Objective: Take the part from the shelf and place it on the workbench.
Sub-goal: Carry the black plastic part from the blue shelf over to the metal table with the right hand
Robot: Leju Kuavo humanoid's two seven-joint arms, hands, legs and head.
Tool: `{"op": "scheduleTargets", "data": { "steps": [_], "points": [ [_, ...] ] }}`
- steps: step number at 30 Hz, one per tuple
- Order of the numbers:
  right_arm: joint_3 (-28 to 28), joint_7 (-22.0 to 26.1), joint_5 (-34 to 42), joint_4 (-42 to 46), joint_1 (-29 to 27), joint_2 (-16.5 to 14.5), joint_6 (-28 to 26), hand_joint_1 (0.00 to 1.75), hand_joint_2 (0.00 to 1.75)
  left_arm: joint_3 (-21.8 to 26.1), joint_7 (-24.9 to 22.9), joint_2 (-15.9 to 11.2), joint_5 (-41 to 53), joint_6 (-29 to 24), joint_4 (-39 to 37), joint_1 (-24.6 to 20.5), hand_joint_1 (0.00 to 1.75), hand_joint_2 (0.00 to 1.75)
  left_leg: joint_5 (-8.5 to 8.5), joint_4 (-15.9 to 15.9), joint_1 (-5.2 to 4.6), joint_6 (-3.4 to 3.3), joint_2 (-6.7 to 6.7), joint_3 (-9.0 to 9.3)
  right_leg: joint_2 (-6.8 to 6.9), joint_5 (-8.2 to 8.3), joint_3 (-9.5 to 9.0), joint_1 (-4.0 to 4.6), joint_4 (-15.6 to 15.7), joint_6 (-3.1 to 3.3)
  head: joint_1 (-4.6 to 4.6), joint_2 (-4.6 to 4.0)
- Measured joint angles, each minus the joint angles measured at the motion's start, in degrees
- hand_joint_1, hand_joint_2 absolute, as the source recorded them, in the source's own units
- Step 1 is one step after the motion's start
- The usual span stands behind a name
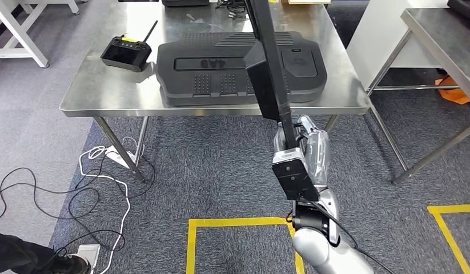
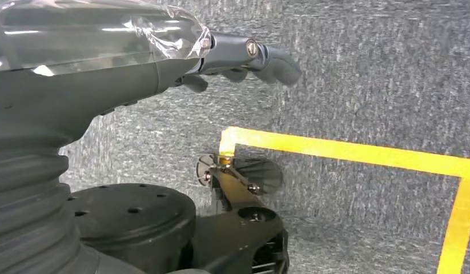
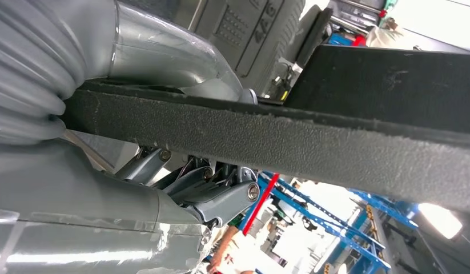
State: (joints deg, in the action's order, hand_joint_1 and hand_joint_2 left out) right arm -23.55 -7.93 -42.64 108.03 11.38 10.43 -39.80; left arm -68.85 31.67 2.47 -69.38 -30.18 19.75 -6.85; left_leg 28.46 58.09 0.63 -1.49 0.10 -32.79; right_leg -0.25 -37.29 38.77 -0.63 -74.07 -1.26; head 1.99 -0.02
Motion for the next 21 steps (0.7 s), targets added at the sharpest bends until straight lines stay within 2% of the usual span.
{"op": "scheduleTargets", "data": {
  "steps": [1, 2, 4, 5, 6, 9, 11, 13, 15, 16, 17, 19, 20, 21],
  "points": [
    [-0.03, -0.05, -0.03, -0.01, -0.03, 0.04, 0.0, 1.75, 1.75, 0.0, 0.0, 0.0, -0.01, 0.0, 0.01, 0.05, 0.0, 1.75, 0.28, 0.02, 0.04, 0.05, 0.04, 0.32, 0.01, 0.77, 1.13, -0.16, -0.93, -0.15, 0.26, 0.0],
    [-0.07, -0.08, -0.04, -0.01, -0.04, 0.08, 0.0, 1.75, 1.75, 0.0, 0.0, 0.0, -0.01, 0.0, 0.01, 0.1, 0.0, 1.75, 0.61, 0.05, 0.11, 0.18, 0.09, 0.74, 0.02, 2.75, 1.08, -0.3, 0.54, -0.24, 0.51, 0.0],
    [-0.15, -0.18, -0.14, -0.03, -0.03, 0.18, 0.0, 1.75, 1.75, 0.0, 0.0, -0.01, 0.01, -0.01, 0.0, 0.17, 0.0, 1.75, 1.44, 0.11, 0.26, 0.67, 0.18, 1.74, 0.12, 7.76, -1.38, -0.46, 7.66, -0.3, 1.02, 0.0],
    [-0.2, -0.32, -0.28, -0.03, 0.03, 0.22, 0.0, 1.75, 1.75, 0.0, -0.01, -0.01, 0.06, -0.01, 0.0, 0.11, 0.0, 1.75, 1.85, 0.27, 0.22, 1.01, 0.2, 2.03, 0.17, 9.26, -2.66, -0.36, 11.01, -0.23, 1.24, 0.0],
    [-0.26, -0.52, -0.46, -0.03, 0.08, 0.27, 0.0, 1.75, 1.75, 0.0, -0.01, -0.01, 0.14, -0.01, 0.0, 0.03, 0.0, 1.75, 2.12, 0.38, 0.16, 1.35, 0.21, 2.11, 0.17, 9.83, -3.41, -0.28, 13.06, -0.05, 1.4, 0.0],
    [-0.39, -1.44, -1.27, 0.05, 0.08, 0.51, 0.0, 1.75, 1.75, -0.01, -0.03, -0.01, 0.38, 0.0, 0.02, -0.11, 0.0, 1.75, 2.49, 0.35, 0.03, 2.27, 0.15, 2.06, -0.05, 9.26, -3.68, -0.11, 14.28, 0.83, 1.04, 0.0],
    [-0.43, -2.02, -1.85, 0.18, 0.07, 0.75, 0.0, 1.75, 1.75, -0.02, -0.06, -0.02, 0.44, 0.0, 0.03, -0.14, 0.0, 1.75, 3.68, 1.96, 0.08, 2.85, 0.11, 1.8, -0.03, 9.09, -4.23, -0.24, 14.73, 1.41, 0.61, 0.0],
    [-0.51, -2.64, -2.4, 0.38, 0.21, 0.89, 0.0, 1.75, 1.75, -0.02, -0.09, -0.02, 0.46, 0.01, 0.03, -0.19, 0.0, 1.75, 6.61, 8.22, 0.09, 3.24, 0.09, -0.96, 0.16, 8.78, -4.91, -0.3, 14.95, 2.02, -0.16, 0.0],
    [-0.63, -3.48, -3.08, 0.46, 0.32, 1.07, 0.0, 1.75, 1.75, -0.02, -0.09, -0.02, 0.46, 0.02, 0.03, -0.12, 0.0, 1.75, 9.0, 15.75, 0.06, 3.37, 0.09, -5.26, 0.28, 8.34, -5.45, -0.14, 14.94, 2.41, -0.8, 0.0],
    [-0.71, -3.99, -3.52, 0.47, 0.37, 1.2, 0.0, 1.75, 1.75, -0.03, -0.1, -0.03, 0.47, 0.02, 0.03, -0.06, 0.0, 1.75, 8.72, 17.3, 0.04, 3.29, 0.09, -6.51, 0.25, 8.12, -5.75, -0.05, 14.93, 2.47, -0.91, 0.0],
    [-0.81, -4.55, -4.08, 0.48, 0.46, 1.37, 0.0, 1.75, 1.75, -0.03, -0.1, -0.04, 0.49, 0.02, 0.03, -0.03, 0.0, 1.75, 7.21, 16.58, 0.01, 3.11, 0.09, -6.72, 0.17, 7.86, -6.12, 0.01, 14.92, 2.44, -1.01, 0.0],
    [-1.09, -5.58, -5.25, 0.62, 0.85, 1.75, 0.0, 1.75, 1.75, -0.04, -0.11, -0.09, 0.57, 0.02, 0.03, -0.06, 0.0, 1.75, 2.16, 9.54, -0.12, 2.46, 0.11, -4.43, 0.02, 7.26, -6.98, 0.08, 14.92, 2.26, -1.23, 0.0],
    [-1.24, -6.04, -5.79, 0.75, 1.16, 1.98, 0.0, 1.75, 1.75, -0.05, -0.13, -0.14, 0.66, 0.04, 0.03, -0.1, 0.0, 1.75, 0.3, 5.92, -0.27, 2.15, 0.11, -3.12, -0.07, 6.98, -7.27, 0.17, 14.87, 2.1, -1.36, 0.0],
    [-1.38, -6.42, -6.2, 0.9, 1.48, 2.23, 0.0, 1.75, 1.75, -0.08, -0.16, -0.17, 0.77, 0.11, 0.03, -0.16, 0.0, 1.75, -0.66, 3.3, -0.4, 1.88, 0.12, -2.18, -0.13, 6.79, -7.38, 0.21, 14.85, 1.91, -1.48, 0.0]
  ]
}}
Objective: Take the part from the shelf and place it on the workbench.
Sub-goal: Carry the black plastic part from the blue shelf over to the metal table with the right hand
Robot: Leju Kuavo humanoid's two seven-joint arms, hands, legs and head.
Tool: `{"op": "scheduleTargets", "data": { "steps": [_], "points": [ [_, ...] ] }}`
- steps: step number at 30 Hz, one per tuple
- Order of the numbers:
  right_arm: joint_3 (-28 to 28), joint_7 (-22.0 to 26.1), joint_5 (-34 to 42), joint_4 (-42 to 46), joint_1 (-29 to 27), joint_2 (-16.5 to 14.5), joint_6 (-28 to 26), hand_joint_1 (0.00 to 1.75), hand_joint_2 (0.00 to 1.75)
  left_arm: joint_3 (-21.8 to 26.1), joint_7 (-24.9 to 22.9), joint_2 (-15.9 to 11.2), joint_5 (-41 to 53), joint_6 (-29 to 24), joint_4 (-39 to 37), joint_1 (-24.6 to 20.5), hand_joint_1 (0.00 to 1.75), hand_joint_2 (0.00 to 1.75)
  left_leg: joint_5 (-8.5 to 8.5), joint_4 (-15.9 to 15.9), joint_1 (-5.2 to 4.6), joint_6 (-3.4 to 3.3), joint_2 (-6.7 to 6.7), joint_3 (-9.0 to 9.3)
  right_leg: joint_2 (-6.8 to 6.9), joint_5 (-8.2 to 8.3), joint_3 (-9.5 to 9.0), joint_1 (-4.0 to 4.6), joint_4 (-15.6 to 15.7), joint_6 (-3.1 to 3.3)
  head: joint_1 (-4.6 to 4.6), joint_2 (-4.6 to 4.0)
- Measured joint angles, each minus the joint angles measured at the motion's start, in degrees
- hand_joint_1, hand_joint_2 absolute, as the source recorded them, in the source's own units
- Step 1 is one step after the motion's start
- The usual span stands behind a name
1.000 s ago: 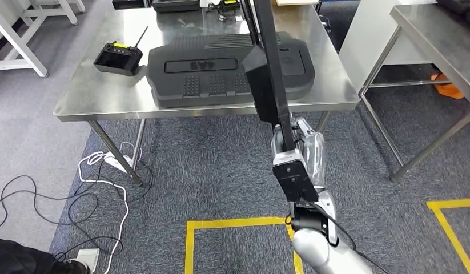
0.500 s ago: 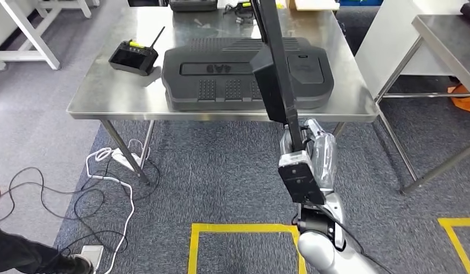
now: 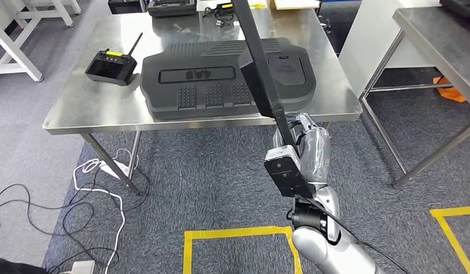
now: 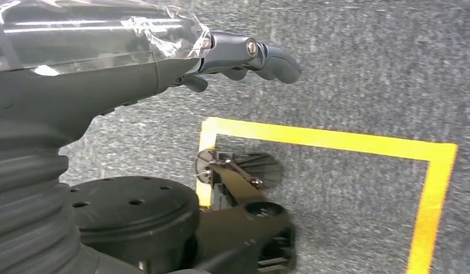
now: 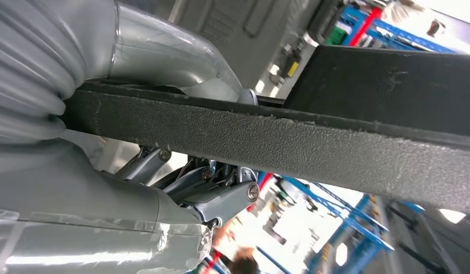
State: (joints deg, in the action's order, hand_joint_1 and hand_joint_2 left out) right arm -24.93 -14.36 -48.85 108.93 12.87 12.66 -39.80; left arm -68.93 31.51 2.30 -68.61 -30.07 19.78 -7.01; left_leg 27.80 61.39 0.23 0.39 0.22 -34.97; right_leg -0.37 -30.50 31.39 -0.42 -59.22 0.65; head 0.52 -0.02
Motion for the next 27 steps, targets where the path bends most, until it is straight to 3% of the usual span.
{"op": "scheduleTargets", "data": {
  "steps": [2, 5, 7, 9, 10, 11, 12, 14, 15, 16, 20, 22, 24, 25, 26, 27],
  "points": [
    [-0.3, -0.69, -0.51, 0.31, 0.6, 0.53, 0.0, 1.75, 1.75, -0.1, -0.11, -0.06, 0.2, 0.36, 0.0, -0.09, 0.0, 1.75, 0.09, -1.53, -0.25, -0.3, 0.03, 0.45, -0.09, -0.11, 0.04, 0.07, 0.16, -0.47, -0.1, 0.0],
    [-0.87, -1.38, -0.85, 0.63, 1.44, 1.39, 0.0, 1.75, 1.75, -0.22, -0.26, -0.24, 0.27, 0.99, 0.0, -0.14, 0.0, 1.75, 0.01, -2.55, 0.12, -1.04, -0.02, 0.97, 0.02, -1.04, 0.14, 0.0, -0.57, -1.34, 0.01, 0.0],
    [-1.25, -1.77, -1.02, 0.7, 2.17, 1.86, 0.0, 1.75, 1.75, -0.22, -0.27, -0.35, 0.27, 1.2, 0.0, -0.25, 0.0, 1.75, -0.04, -3.05, 0.36, -1.45, -0.1, 1.37, 0.11, -3.92, 2.62, -0.07, -5.98, -1.78, 0.55, 0.0],
    [-1.6, -2.22, -1.18, 0.7, 2.67, 2.16, 0.0, 1.75, 1.75, -0.22, -0.27, -0.37, 0.26, 1.26, 0.0, -0.29, 0.0, 1.75, 0.15, -3.07, 0.36, -1.69, -0.14, 1.51, 0.12, -6.84, 6.9, -0.15, -13.82, -2.11, 1.15, 0.0],
    [-1.74, -2.4, -1.24, 0.7, 2.74, 2.33, 0.0, 1.75, 1.75, -0.23, -0.27, -0.37, 0.26, 1.27, 0.0, -0.26, 0.0, 1.75, 0.29, -3.06, 0.36, -1.75, -0.12, 1.65, 0.12, -6.96, 8.34, -0.2, -16.03, -2.21, 1.42, 0.0],
    [-1.87, -2.52, -1.29, 0.7, 2.81, 2.49, 0.0, 1.75, 1.75, -0.23, -0.27, -0.37, 0.26, 1.27, 0.0, -0.23, 0.0, 1.75, 0.45, -3.05, 0.38, -1.75, -0.07, 1.87, 0.12, -5.8, 8.72, -0.25, -15.94, -2.22, 1.69, 0.0],
    [-2.0, -2.57, -1.32, 0.7, 2.94, 2.64, 0.0, 1.75, 1.75, -0.24, -0.27, -0.37, 0.25, 1.26, 0.0, -0.21, 0.0, 1.75, 0.66, -3.03, 0.4, -1.67, 0.0, 2.19, 0.13, -3.58, 7.96, -0.3, -13.52, -2.17, 2.0, 0.0],
    [-2.3, -2.58, -1.38, 0.71, 3.42, 2.9, 0.0, 1.75, 1.75, -0.25, -0.27, -0.38, 0.25, 1.26, 0.01, -0.24, 0.0, 1.75, 1.23, -2.91, 0.32, -1.26, 0.09, 2.8, 0.24, 1.09, 4.82, -0.31, -5.4, -1.91, 2.55, 0.0],
    [-2.45, -2.58, -1.39, 0.75, 3.67, 2.99, 0.0, 1.75, 1.75, -0.25, -0.26, -0.39, 0.25, 1.26, 0.01, -0.26, 0.0, 1.75, 1.44, -2.79, 0.24, -0.98, 0.11, 2.85, 0.26, 2.24, 3.63, -0.22, -2.34, -1.71, 2.73, 0.0],
    [-2.58, -2.6, -1.4, 0.79, 3.81, 3.05, 0.0, 1.75, 1.75, -0.25, -0.26, -0.4, 0.25, 1.26, 0.02, -0.28, 0.0, 1.75, 1.56, -2.69, 0.17, -0.68, 0.11, 2.79, 0.24, 2.58, 3.07, -0.11, -0.66, -1.52, 2.78, 0.0],
    [-3.0, -2.83, -1.68, 0.91, 4.04, 3.39, 0.0, 1.75, 1.75, -0.28, -0.25, -0.5, 0.32, 1.26, 0.02, -0.34, 0.0, 1.75, 2.37, -1.88, 0.19, 0.49, 0.07, 2.64, 0.09, 2.29, 2.7, -0.18, 0.19, -0.56, 2.28, 0.0],
    [-3.15, -3.08, -1.99, 0.98, 4.36, 3.51, 0.0, 1.75, 1.75, -0.29, -0.25, -0.57, 0.39, 1.27, 0.02, -0.47, 0.0, 1.75, 4.94, 2.85, 0.28, 1.05, 0.03, 0.69, 0.29, 2.2, 2.21, -0.33, 0.52, 0.06, 1.66, 0.0],
    [-3.42, -3.46, -2.21, 1.01, 4.63, 3.59, 0.01, 1.75, 1.75, -0.31, -0.25, -0.59, 0.44, 1.3, 0.02, -0.52, 0.0, 1.75, 8.0, 10.62, 0.34, 1.39, 0.01, -3.31, 0.46, 1.94, 1.91, -0.28, 0.53, 0.53, 0.96, 0.0],
    [-3.64, -3.77, -2.27, 1.01, 4.77, 3.67, 0.03, 1.75, 1.75, -0.31, -0.25, -0.6, 0.44, 1.34, 0.02, -0.5, 0.0, 1.75, 8.46, 13.23, 0.37, 1.45, 0.01, -4.86, 0.47, 1.82, 1.76, -0.25, 0.52, 0.61, 0.77, 0.0],
    [-3.87, -4.1, -2.32, 1.01, 4.95, 3.78, 0.04, 1.75, 1.75, -0.31, -0.25, -0.62, 0.44, 1.38, 0.02, -0.48, 0.0, 1.75, 7.97, 14.09, 0.37, 1.44, 0.01, -5.62, 0.45, 1.7, 1.61, -0.24, 0.51, 0.64, 0.64, 0.0],
    [-4.1, -4.44, -2.37, 1.01, 5.29, 3.9, 0.07, 1.75, 1.75, -0.31, -0.25, -0.65, 0.44, 1.42, 0.02, -0.49, 0.0, 1.75, 6.22, 12.37, 0.37, 1.33, 0.01, -5.15, 0.39, 1.54, 1.4, -0.24, 0.48, 0.59, 0.5, 0.0]
  ]
}}
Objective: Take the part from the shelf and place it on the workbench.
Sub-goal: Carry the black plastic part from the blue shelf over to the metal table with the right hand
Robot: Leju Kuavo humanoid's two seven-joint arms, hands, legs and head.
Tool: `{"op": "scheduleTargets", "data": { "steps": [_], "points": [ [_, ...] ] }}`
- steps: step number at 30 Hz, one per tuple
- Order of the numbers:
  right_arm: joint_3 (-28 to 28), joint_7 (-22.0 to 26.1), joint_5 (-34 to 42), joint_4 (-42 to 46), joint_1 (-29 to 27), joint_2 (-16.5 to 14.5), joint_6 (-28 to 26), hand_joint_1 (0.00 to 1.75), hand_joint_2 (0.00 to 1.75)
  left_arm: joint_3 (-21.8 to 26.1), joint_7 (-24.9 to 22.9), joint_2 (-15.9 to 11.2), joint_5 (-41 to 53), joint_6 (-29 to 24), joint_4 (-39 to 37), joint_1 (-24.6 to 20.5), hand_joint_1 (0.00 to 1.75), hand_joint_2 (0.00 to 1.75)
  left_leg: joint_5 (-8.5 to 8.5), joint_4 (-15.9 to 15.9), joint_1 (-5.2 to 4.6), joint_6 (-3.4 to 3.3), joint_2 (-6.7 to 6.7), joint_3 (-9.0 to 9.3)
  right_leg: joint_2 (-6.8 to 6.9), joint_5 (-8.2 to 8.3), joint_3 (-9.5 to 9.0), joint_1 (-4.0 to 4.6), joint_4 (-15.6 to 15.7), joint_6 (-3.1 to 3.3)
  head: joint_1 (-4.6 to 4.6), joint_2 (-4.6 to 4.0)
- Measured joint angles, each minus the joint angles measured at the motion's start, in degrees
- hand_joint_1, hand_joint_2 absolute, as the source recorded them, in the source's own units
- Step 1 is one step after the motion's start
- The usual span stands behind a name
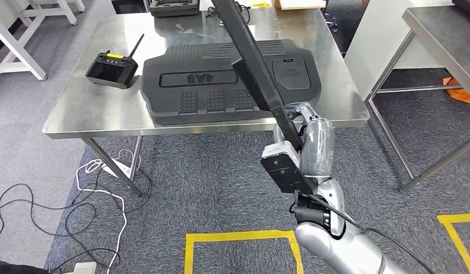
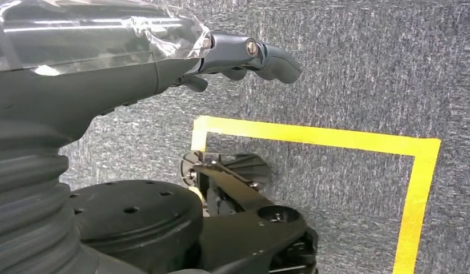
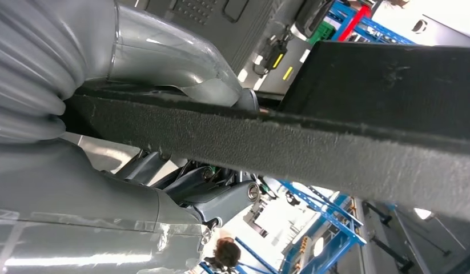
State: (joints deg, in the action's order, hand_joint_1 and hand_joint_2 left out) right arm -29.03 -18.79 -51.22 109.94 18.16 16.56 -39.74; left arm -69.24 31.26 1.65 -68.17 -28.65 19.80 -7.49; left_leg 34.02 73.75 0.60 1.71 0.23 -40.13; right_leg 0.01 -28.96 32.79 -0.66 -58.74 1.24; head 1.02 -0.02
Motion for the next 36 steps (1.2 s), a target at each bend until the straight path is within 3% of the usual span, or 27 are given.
{"op": "scheduleTargets", "data": {
  "steps": [3, 5, 8, 10, 12, 13, 14, 15, 17, 19, 21, 24, 26, 28, 29, 30, 31, 33, 34, 36],
  "points": [
    [-0.68, -1.09, -0.35, -0.01, 1.58, 0.29, 0.03, 1.75, 1.75, 0.0, 0.0, -0.14, 0.13, 0.03, 0.0, -0.11, 0.0, 1.75, -5.96, -11.26, -0.18, -0.77, 0.04, 4.53, -0.21, -0.62, -0.68, 0.07, -0.11, -0.45, -0.41, 0.0],
    [-1.15, -2.04, -0.83, -0.03, 2.61, 0.52, 0.04, 1.75, 1.75, 0.0, -0.01, -0.19, 0.32, 0.07, 0.0, -0.17, 0.0, 1.75, -6.48, -14.22, -0.44, -1.26, 0.09, 5.57, -0.27, -0.81, -0.67, 0.14, -0.09, -0.92, -0.51, 0.0],
    [-1.83, -3.51, -1.92, -0.04, 3.85, 1.0, 0.08, 1.75, 1.75, -0.02, -0.12, -0.21, 0.81, 0.16, 0.0, -0.19, 0.0, 1.75, -6.62, -14.96, -0.34, -2.09, 0.08, 5.74, -0.26, -1.23, -0.62, 0.09, -0.24, -1.81, -0.46, 0.0],
    [-2.12, -4.45, -2.76, -0.04, 4.69, 1.56, 0.21, 1.75, 1.75, -0.02, -0.35, -0.25, 1.3, 0.2, 0.0, -0.39, 0.0, 1.75, -6.76, -15.5, -0.11, -2.71, 0.03, 6.08, -0.21, -3.4, 0.97, -0.01, -3.85, -2.36, -0.04, 0.0],
    [-2.42, -5.18, -3.28, -0.05, 5.25, 2.11, 0.46, 1.75, 1.75, -0.02, -0.62, -0.27, 1.61, 0.25, 0.0, -0.55, 0.0, 1.75, -6.63, -15.57, -0.13, -3.09, -0.01, 6.22, -0.18, -6.69, 4.8, -0.1, -11.36, -2.73, 0.66, 0.0],
    [-2.61, -5.45, -3.38, -0.08, 5.36, 2.33, 0.6, 1.75, 1.75, -0.02, -0.73, -0.27, 1.69, 0.27, 0.0, -0.57, 0.0, 1.75, -6.53, -15.55, -0.14, -3.19, -0.02, 6.29, -0.18, -7.61, 6.67, -0.13, -14.65, -2.84, 0.95, 0.0],
    [-2.79, -5.71, -3.4, -0.11, 5.43, 2.51, 0.73, 1.75, 1.75, -0.02, -0.79, -0.27, 1.74, 0.29, 0.0, -0.57, 0.0, 1.75, -6.41, -15.53, -0.15, -3.24, -0.01, 6.41, -0.18, -7.38, 7.71, -0.14, -16.13, -2.88, 1.2, 0.0],
    [-2.99, -5.95, -3.39, -0.16, 5.57, 2.68, 0.85, 1.75, 1.75, -0.02, -0.83, -0.27, 1.79, 0.31, 0.0, -0.57, 0.0, 1.75, -6.25, -15.5, -0.15, -3.23, 0.02, 6.61, -0.17, -5.94, 7.64, -0.13, -15.25, -2.82, 1.45, 0.0],
    [-3.36, -6.35, -3.39, -0.25, 6.14, 2.98, 1.04, 1.75, 1.75, -0.02, -0.88, -0.27, 1.89, 0.36, 0.0, -0.56, 0.0, 1.75, -5.77, -15.41, -0.14, -3.02, 0.09, 7.19, -0.13, -1.19, 4.75, -0.11, -7.89, -2.47, 2.07, 0.0],
    [-3.69, -6.5, -3.4, -0.32, 6.8, 3.17, 1.15, 1.75, 1.75, -0.02, -0.9, -0.27, 1.92, 0.4, 0.01, -0.64, 0.0, 1.75, -5.36, -15.23, -0.31, -2.58, 0.11, 7.45, -0.1, 1.31, 2.13, 0.18, -1.64, -2.05, 2.4, 0.0],
    [-4.0, -6.73, -3.5, -0.38, 7.15, 3.33, 1.19, 1.75, 1.75, -0.02, -0.93, -0.27, 1.97, 0.44, 0.01, -0.73, 0.0, 1.75, -5.23, -15.23, -0.41, -2.04, 0.09, 7.42, -0.18, 1.13, 1.64, 0.51, -0.36, -1.69, 2.3, 0.0],
    [-4.48, -7.37, -3.89, -0.47, 7.65, 3.6, 1.28, 1.75, 1.75, -0.02, -0.97, -0.33, 2.08, 0.46, 0.01, -0.8, 0.0, 1.75, -4.26, -14.22, -0.45, -1.1, 0.07, 7.43, -0.2, 1.13, 1.12, 0.08, 0.31, -0.99, 1.9, 0.0],
    [-4.75, -7.72, -4.08, -0.62, 8.35, 3.71, 1.52, 1.75, 1.75, -0.02, -0.98, -0.36, 2.11, 0.48, 0.01, -0.81, 0.0, 1.75, -1.53, -8.96, -0.32, -0.49, 0.05, 5.2, -0.06, 1.04, 0.66, -0.16, 0.63, -0.5, 1.2, 0.0],
    [-5.03, -8.16, -4.07, -0.92, 8.99, 3.77, 1.87, 1.75, 1.75, -0.03, -0.98, -0.37, 2.12, 0.51, 0.01, -0.72, 0.0, 1.75, 1.3, -1.4, -0.15, -0.09, 0.02, 1.16, 0.02, 0.78, 0.41, -0.12, 0.61, -0.13, 0.5, 0.0],
    [-5.2, -8.41, -4.02, -1.14, 9.24, 3.8, 2.04, 1.75, 1.75, -0.03, -0.98, -0.37, 2.12, 0.52, 0.01, -0.65, 0.0, 1.75, 1.51, 0.79, -0.09, 0.0, 0.02, -0.25, 0.03, 0.63, 0.25, -0.09, 0.59, -0.05, 0.31, 0.0],
    [-5.39, -8.63, -3.96, -1.38, 9.49, 3.84, 2.18, 1.75, 1.75, -0.04, -0.98, -0.39, 2.12, 0.52, 0.01, -0.59, 0.0, 1.75, 0.58, 0.9, -0.05, 0.02, 0.02, -0.7, 0.01, 0.46, 0.03, -0.09, 0.57, -0.06, 0.17, 0.0],
    [-5.61, -8.83, -3.9, -1.65, 9.79, 3.86, 2.29, 1.75, 1.75, -0.04, -0.98, -0.42, 2.12, 0.52, 0.01, -0.55, 0.0, 1.75, -1.43, -1.31, -0.01, -0.03, 0.02, -0.02, -0.02, 0.23, -0.27, -0.1, 0.55, -0.14, 0.02, 0.0],
    [-5.97, -9.12, -3.81, -2.17, 10.6, 3.91, 2.49, 1.75, 1.75, -0.03, -0.98, -0.48, 2.12, 0.54, 0.0, -0.55, 0.0, 1.75, -5.86, -8.99, 0.02, -0.33, 0.05, 3.06, -0.08, -0.31, -0.83, -0.06, 0.46, -0.48, -0.26, 0.0],
    [-6.1, -9.21, -3.74, -2.44, 11.11, 3.92, 2.58, 1.75, 1.75, -0.03, -0.98, -0.5, 2.12, 0.56, 0.0, -0.59, 0.0, 1.75, -7.07, -12.11, -0.04, -0.57, 0.07, 4.25, -0.14, -0.53, -0.89, 0.03, 0.33, -0.7, -0.42, 0.0],
    [-6.31, -9.36, -3.59, -2.94, 11.94, 3.95, 2.69, 1.75, 1.75, -0.02, -0.98, -0.51, 2.12, 0.64, 0.0, -0.58, 0.0, 1.75, -7.18, -14.26, -0.24, -1.11, 0.12, 4.86, -0.22, -0.72, -0.73, 0.19, 0.24, -1.18, -0.49, 0.0]
  ]
}}
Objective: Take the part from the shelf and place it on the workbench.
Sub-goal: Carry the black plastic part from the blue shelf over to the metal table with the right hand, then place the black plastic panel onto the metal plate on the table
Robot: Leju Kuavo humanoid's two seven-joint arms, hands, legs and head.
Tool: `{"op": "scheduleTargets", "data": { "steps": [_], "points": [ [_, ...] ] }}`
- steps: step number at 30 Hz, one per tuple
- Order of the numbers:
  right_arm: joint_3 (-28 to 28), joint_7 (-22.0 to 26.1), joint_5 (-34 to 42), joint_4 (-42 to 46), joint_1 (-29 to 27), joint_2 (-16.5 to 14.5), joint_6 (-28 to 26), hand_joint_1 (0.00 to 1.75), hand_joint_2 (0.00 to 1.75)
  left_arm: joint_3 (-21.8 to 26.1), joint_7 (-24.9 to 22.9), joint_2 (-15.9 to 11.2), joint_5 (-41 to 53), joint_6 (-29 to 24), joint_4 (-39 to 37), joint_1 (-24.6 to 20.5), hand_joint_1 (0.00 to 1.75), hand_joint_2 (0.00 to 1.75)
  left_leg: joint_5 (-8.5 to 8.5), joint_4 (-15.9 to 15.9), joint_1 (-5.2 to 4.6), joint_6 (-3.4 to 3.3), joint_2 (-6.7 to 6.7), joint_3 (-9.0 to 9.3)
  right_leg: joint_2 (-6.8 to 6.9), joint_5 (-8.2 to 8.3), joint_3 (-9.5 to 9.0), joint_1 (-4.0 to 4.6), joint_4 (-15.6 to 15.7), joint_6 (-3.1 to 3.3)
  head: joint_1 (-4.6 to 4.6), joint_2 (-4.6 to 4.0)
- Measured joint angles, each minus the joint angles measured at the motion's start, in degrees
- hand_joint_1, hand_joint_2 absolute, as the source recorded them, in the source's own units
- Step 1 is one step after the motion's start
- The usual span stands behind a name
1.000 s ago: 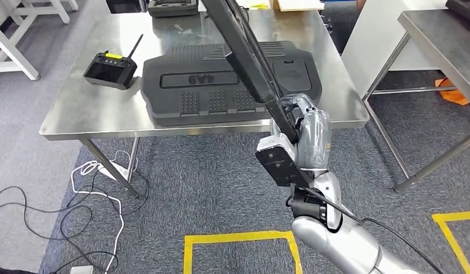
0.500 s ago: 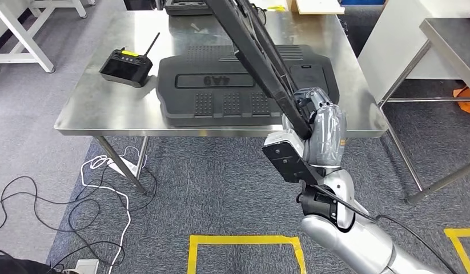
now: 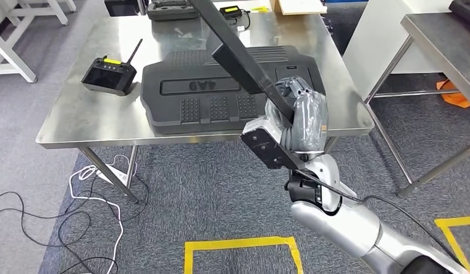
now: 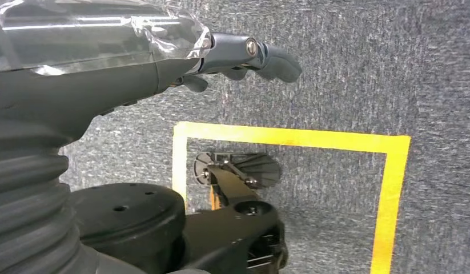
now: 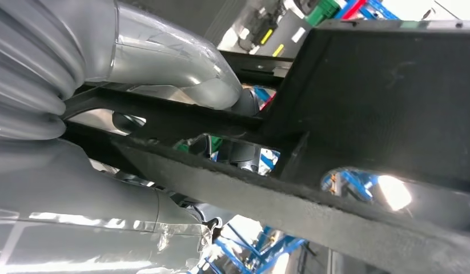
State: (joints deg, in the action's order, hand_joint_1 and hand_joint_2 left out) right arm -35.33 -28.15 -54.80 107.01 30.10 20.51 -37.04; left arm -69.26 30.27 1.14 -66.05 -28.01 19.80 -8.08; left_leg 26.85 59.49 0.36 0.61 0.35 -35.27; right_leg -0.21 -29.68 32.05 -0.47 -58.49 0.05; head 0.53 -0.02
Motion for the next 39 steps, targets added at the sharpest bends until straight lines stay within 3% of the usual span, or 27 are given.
{"op": "scheduleTargets", "data": {
  "steps": [2, 4, 7, 8, 9, 10, 12, 14, 17, 19, 22, 23, 24, 25, 27, 29, 34, 35, 37, 38, 39],
  "points": [
    [-0.24, -0.16, 0.17, -0.39, 0.41, 0.03, 0.03, 1.75, 1.75, 0.0, 0.0, -0.01, 0.04, 0.07, 0.01, 0.08, 0.0, 1.75, 0.04, -0.44, 0.0, -0.63, -0.01, 0.11, -0.02, -0.24, -0.08, -0.08, 0.05, -0.59, 0.08, 0.0],
    [-0.39, -0.44, 0.29, -0.78, 0.83, 0.13, 0.0, 1.75, 1.75, 0.0, 0.0, -0.03, 0.11, 0.1, 0.02, 0.0, 0.0, 1.75, 0.04, -0.93, 0.19, -1.28, -0.04, 0.59, 0.03, -1.72, 0.65, -0.21, -2.14, -1.17, 0.38, 0.0],
    [-0.56, -0.93, 0.39, -1.4, 1.42, 0.37, -0.06, 1.75, 1.75, 0.0, -0.06, -0.04, 0.24, 0.19, 0.02, -0.18, 0.0, 1.75, 0.34, -1.13, 0.18, -1.91, -0.09, 1.08, 0.06, -6.16, 6.31, -0.31, -13.06, -1.7, 1.39, 0.0],
    [-0.64, -1.07, 0.42, -1.66, 1.43, 0.42, -0.08, 1.75, 1.75, 0.0, -0.13, -0.04, 0.34, 0.21, 0.02, -0.18, 0.0, 1.75, 0.49, -1.11, 0.14, -2.02, -0.09, 1.22, 0.06, -6.64, 8.13, -0.31, -15.95, -1.78, 1.67, 0.0],
    [-0.72, -1.21, 0.44, -1.9, 1.42, 0.46, -0.1, 1.75, 1.75, 0.0, -0.21, -0.04, 0.45, 0.23, 0.02, -0.16, 0.0, 1.75, 0.66, -1.09, 0.12, -2.06, -0.07, 1.41, 0.06, -5.95, 8.95, -0.31, -16.7, -1.76, 1.89, 0.0],
    [-0.78, -1.39, 0.43, -2.13, 1.45, 0.54, -0.13, 1.75, 1.75, 0.0, -0.3, -0.04, 0.56, 0.26, 0.02, -0.16, 0.0, 1.75, 0.88, -1.06, 0.11, -2.03, -0.04, 1.68, 0.06, -4.08, 8.62, -0.31, -15.04, -1.65, 2.14, 0.0],
    [-0.8, -1.77, 0.38, -2.48, 1.67, 0.72, -0.15, 1.75, 1.75, 0.0, -0.48, -0.04, 0.71, 0.34, 0.02, -0.18, 0.0, 1.75, 1.43, -1.0, 0.08, -1.77, 0.06, 2.33, 0.1, 0.72, 5.62, -0.27, -7.38, -1.23, 2.67, 0.0],
    [-0.81, -2.1, 0.37, -2.85, 2.18, 0.85, -0.14, 1.75, 1.75, 0.0, -0.67, -0.04, 0.81, 0.4, 0.03, -0.3, 0.0, 1.75, 1.86, -0.86, -0.06, -1.26, 0.1, 2.54, 0.12, 2.69, 3.34, 0.02, -1.69, -0.75, 2.97, 0.0],
    [-0.84, -2.49, 0.44, -3.51, 2.6, 1.03, -0.14, 1.75, 1.75, -0.02, -0.85, -0.08, 1.03, 0.4, 0.04, -0.48, 0.0, 1.75, 2.14, -0.89, -0.13, -0.42, 0.05, 2.6, -0.01, 2.31, 2.96, 0.12, -0.56, -0.16, 2.74, 0.0],
    [-0.83, -2.69, 0.49, -3.91, 2.75, 1.19, -0.15, 1.75, 1.75, -0.02, -0.9, -0.14, 1.17, 0.4, 0.04, -0.59, 0.0, 1.75, 3.48, 1.21, -0.16, 0.17, -0.01, 2.03, 0.06, 2.21, 2.42, -0.22, -0.11, 0.35, 2.32, 0.0],
    [-0.87, -2.81, 0.53, -4.38, 2.95, 1.28, -0.15, 1.75, 1.75, -0.02, -0.99, -0.19, 1.21, 0.4, 0.04, -0.58, 0.0, 1.75, 7.55, 11.38, 0.07, 0.78, -0.05, -3.07, 0.24, 1.69, 1.62, -0.3, 0.06, 1.12, 1.3, 0.0],
    [-0.93, -2.89, 0.57, -4.57, 2.94, 1.29, -0.16, 1.75, 1.75, -0.03, -1.02, -0.2, 1.23, 0.4, 0.04, -0.52, 0.0, 1.75, 8.06, 14.19, 0.16, 0.89, -0.05, -4.82, 0.24, 1.45, 1.35, -0.27, 0.04, 1.23, 1.07, 0.0],
    [-0.99, -2.99, 0.62, -4.78, 2.93, 1.3, -0.17, 1.75, 1.75, -0.03, -1.06, -0.23, 1.27, 0.4, 0.04, -0.48, 0.0, 1.75, 7.54, 15.24, 0.23, 0.95, -0.05, -5.82, 0.22, 1.18, 1.04, -0.27, 0.02, 1.24, 0.9, 0.0],
    [-1.04, -3.1, 0.68, -4.98, 2.92, 1.32, -0.18, 1.75, 1.75, -0.04, -1.1, -0.26, 1.33, 0.4, 0.03, -0.47, 0.0, 1.75, 5.91, 14.03, 0.28, 0.93, -0.05, -5.77, 0.17, 0.89, 0.65, -0.28, -0.01, 1.17, 0.73, 0.0],
    [-1.08, -3.33, 0.78, -5.27, 2.91, 1.41, -0.22, 1.75, 1.75, -0.04, -1.2, -0.34, 1.53, 0.41, 0.04, -0.48, 0.0, 1.75, 1.31, 7.13, 0.33, 0.68, -0.04, -3.38, 0.09, 0.17, -0.23, -0.31, -0.05, 0.86, 0.37, 0.0],
    [-1.06, -3.51, 0.87, -5.49, 3.01, 1.61, -0.33, 1.75, 1.75, -0.04, -1.32, -0.4, 1.72, 0.42, 0.04, -0.5, 0.0, 1.75, -0.95, 1.54, 0.16, 0.27, -0.01, -1.27, -0.03, -0.45, -0.61, -0.14, -0.21, 0.35, 0.04, 0.0],
    [-0.92, -3.86, 1.35, -5.97, 3.17, 2.19, -0.49, 1.75, 1.75, -0.04, -1.46, -0.44, 1.83, 0.43, 0.08, -0.55, 0.0, 1.75, -0.46, -0.54, 0.19, -1.12, 0.0, -0.25, -0.07, -1.86, -0.32, -0.23, -1.38, -1.12, 0.37, 0.0],
    [-0.83, -3.87, 1.38, -6.03, 3.23, 2.34, -0.5, 1.75, 1.75, -0.04, -1.46, -0.45, 1.84, 0.43, 0.09, -0.58, 0.0, 1.75, -0.4, -0.83, 0.32, -1.41, -0.03, 0.11, -0.05, -3.0, 0.72, -0.28, -3.68, -1.38, 0.66, 0.0],
    [-0.72, -3.93, 1.43, -6.23, 3.26, 2.55, -0.51, 1.75, 1.75, -0.04, -1.46, -0.48, 1.84, 0.43, 0.09, -0.58, 0.0, 1.75, -0.04, -0.96, 0.28, -1.88, -0.06, 0.66, -0.01, -5.75, 4.77, -0.35, -11.1, -1.76, 1.4, 0.0],
    [-0.69, -3.97, 1.48, -6.39, 3.2, 2.62, -0.5, 1.75, 1.75, -0.04, -1.46, -0.48, 1.84, 0.43, 0.1, -0.55, 0.0, 1.75, 0.19, -0.95, 0.25, -1.99, -0.07, 0.91, -0.01, -6.48, 6.89, -0.37, -14.42, -1.88, 1.68, 0.0],
    [-0.69, -4.0, 1.55, -6.57, 3.15, 2.7, -0.5, 1.75, 1.75, -0.04, -1.46, -0.48, 1.83, 0.43, 0.11, -0.52, 0.0, 1.75, 0.45, -0.94, 0.23, -2.05, -0.06, 1.2, 0.0, -6.2, 8.31, -0.38, -16.13, -1.93, 1.92, 0.0]
  ]
}}
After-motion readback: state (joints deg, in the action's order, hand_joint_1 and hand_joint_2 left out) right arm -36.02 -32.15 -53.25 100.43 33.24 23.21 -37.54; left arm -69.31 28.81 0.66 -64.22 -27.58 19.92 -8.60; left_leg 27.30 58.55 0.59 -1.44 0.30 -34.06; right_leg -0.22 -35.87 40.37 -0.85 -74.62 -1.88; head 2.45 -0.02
